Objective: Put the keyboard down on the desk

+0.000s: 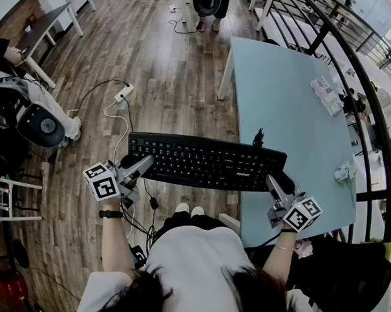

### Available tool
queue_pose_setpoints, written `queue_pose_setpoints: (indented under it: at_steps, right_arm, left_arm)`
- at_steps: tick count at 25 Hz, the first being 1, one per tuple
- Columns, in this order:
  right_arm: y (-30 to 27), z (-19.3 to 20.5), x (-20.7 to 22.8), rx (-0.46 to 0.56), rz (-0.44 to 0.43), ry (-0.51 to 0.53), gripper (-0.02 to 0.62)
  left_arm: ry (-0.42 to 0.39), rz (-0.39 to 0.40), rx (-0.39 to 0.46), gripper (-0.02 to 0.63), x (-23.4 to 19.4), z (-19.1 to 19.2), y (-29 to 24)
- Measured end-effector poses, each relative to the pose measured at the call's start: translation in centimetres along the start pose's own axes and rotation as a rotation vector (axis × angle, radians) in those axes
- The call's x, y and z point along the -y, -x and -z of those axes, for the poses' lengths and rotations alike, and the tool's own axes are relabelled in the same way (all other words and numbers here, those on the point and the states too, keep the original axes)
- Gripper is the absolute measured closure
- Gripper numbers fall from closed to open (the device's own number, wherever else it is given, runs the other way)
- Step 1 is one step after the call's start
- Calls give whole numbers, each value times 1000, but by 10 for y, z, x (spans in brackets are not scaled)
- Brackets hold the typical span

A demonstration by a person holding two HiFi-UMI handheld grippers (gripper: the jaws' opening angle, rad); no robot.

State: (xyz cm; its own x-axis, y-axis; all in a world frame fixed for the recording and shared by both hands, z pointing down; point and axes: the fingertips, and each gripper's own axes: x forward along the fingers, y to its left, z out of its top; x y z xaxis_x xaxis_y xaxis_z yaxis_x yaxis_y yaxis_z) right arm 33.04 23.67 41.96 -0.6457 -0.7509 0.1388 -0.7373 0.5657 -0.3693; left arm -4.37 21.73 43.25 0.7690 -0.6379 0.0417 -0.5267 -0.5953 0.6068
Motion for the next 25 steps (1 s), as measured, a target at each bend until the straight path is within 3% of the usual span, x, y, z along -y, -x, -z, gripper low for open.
queue_pose_setpoints:
  at_steps: [14,25]
  right_arm:
    - [-19,15,11,-30,-15,-24,432]
    - [-177,-23,20,-36,14,-13,431]
  left_arm:
    - [11,-38,12,382,-17,11,4]
    - [17,-22,9,380,-146,-93,-19]
